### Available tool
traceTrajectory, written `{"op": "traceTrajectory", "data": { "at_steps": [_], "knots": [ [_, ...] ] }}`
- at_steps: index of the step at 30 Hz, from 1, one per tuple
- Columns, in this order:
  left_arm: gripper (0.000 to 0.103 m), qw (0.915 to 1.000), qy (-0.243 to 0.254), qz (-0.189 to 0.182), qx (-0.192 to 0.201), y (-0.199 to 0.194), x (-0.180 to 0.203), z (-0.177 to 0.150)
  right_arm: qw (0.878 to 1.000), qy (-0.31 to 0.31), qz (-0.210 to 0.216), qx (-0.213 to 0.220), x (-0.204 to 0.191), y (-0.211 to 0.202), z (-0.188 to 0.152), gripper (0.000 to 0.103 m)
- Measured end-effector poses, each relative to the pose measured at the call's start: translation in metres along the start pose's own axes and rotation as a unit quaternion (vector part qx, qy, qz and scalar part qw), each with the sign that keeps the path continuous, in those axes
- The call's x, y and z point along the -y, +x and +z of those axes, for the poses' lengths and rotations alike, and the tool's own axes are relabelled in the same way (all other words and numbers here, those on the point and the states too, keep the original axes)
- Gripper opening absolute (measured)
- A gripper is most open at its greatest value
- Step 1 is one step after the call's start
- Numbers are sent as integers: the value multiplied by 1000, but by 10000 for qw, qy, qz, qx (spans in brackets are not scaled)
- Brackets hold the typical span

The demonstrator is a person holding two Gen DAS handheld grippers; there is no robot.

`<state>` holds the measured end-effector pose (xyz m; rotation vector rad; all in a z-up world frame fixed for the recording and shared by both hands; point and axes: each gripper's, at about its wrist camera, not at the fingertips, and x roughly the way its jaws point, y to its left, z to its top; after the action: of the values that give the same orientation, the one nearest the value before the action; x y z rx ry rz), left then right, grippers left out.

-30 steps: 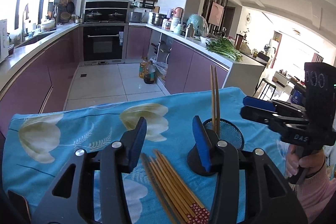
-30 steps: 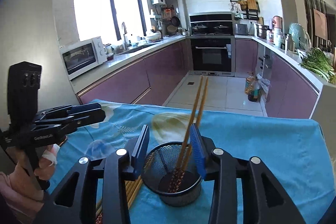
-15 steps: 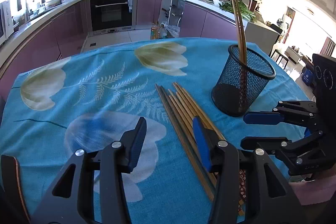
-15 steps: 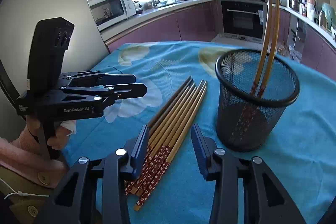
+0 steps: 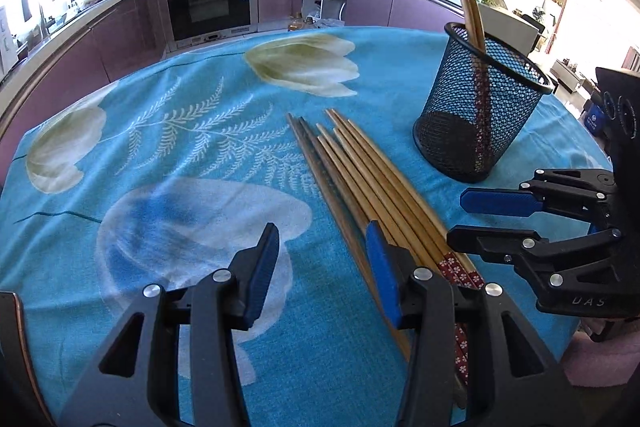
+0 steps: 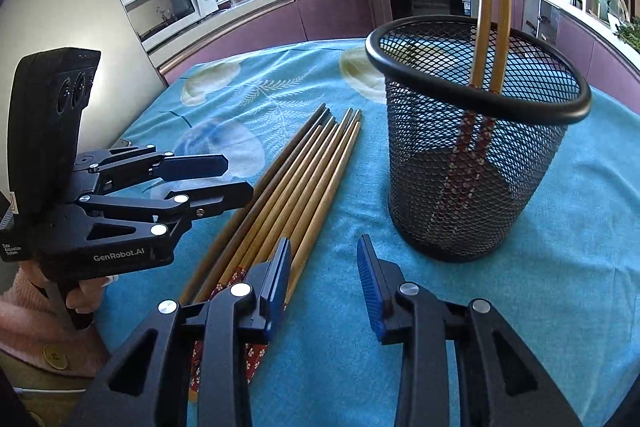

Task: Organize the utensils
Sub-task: 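Open the right gripper and withdraw it from the holder, then lower the right gripper onto another chopstick and close on it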

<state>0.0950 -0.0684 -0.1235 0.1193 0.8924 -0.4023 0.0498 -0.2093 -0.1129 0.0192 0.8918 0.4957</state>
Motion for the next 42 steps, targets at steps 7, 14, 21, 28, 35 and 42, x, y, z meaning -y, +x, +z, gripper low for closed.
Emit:
{"op": "traceTrajectory", "data": {
  "at_steps": [7, 14, 21, 28, 35, 42],
  "knots": [
    [45, 10000, 10, 4, -54, 3, -1, -2, 9999, -60, -139, -18, -1, 3, 2, 32],
    [45, 9997, 75, 198, -137, 4, 1, -1, 9995, -81, -297, -72, -2, 2, 2, 31],
    [43, 9995, 118, 188, -208, 10, 1, 3, 9983, -231, -534, -105, -11, 10, 6, 28],
    [22, 9996, 56, 137, -242, 18, -1, 12, 9978, -150, -653, 17, -11, 19, 12, 22],
    [10, 9996, -223, 21, -196, 17, -3, 12, 9987, 235, -439, 84, 0, 15, 12, 7],
    [8, 9993, -355, -51, -48, 1, -8, 8, 9988, 351, -203, 267, 3, 2, 11, 6]
  ]
}}
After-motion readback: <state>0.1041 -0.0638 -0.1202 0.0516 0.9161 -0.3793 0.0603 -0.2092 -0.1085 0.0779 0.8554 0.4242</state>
